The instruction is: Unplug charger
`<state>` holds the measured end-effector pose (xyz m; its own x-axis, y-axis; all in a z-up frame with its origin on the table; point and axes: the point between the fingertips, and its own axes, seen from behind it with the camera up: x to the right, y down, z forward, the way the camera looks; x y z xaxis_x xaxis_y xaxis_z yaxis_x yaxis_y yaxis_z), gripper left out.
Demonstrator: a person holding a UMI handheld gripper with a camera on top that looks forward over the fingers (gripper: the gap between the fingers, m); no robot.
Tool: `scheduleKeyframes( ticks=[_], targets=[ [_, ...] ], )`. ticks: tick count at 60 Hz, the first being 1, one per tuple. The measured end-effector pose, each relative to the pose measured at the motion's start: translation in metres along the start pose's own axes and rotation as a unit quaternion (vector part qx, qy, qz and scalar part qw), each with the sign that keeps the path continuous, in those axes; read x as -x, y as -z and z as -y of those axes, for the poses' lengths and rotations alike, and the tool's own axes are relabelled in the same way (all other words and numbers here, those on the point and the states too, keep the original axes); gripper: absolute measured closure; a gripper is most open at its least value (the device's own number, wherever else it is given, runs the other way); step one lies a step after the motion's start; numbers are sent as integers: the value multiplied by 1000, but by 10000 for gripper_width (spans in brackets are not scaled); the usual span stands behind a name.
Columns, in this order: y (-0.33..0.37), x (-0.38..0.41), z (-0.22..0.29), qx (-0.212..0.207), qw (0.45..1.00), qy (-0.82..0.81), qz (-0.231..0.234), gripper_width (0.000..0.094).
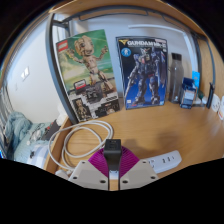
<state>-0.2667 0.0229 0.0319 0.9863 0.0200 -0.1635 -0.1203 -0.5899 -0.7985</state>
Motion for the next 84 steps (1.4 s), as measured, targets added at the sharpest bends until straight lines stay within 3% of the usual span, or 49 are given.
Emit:
scheduleKeyframes(
  ticks=[4, 6, 12, 15, 20, 24, 32, 39, 44, 57, 74, 84],
  targets=[
    [4, 0, -1, 7, 1000, 1, -2, 831],
    [12, 0, 33, -41, 999, -11, 1, 835],
    [79, 23, 205, -227, 973, 39, 19, 835],
    [119, 29, 266, -283, 957, 48, 35, 836],
    [175, 8, 337, -324, 944, 50, 43, 836],
    [206, -22, 365, -323, 944, 55, 32, 836],
    [203, -125, 342, -244, 969, 37, -10, 833],
    [157, -218, 255, -111, 991, 41, -59, 834],
    [124, -260, 177, -5, 998, 32, -58, 833],
    [79, -308, 27, 189, 981, 23, -39, 834],
    [66, -321, -40, 288, 957, 31, -22, 818],
    [57, -323, -33, 282, 958, 36, -23, 742]
  ],
)
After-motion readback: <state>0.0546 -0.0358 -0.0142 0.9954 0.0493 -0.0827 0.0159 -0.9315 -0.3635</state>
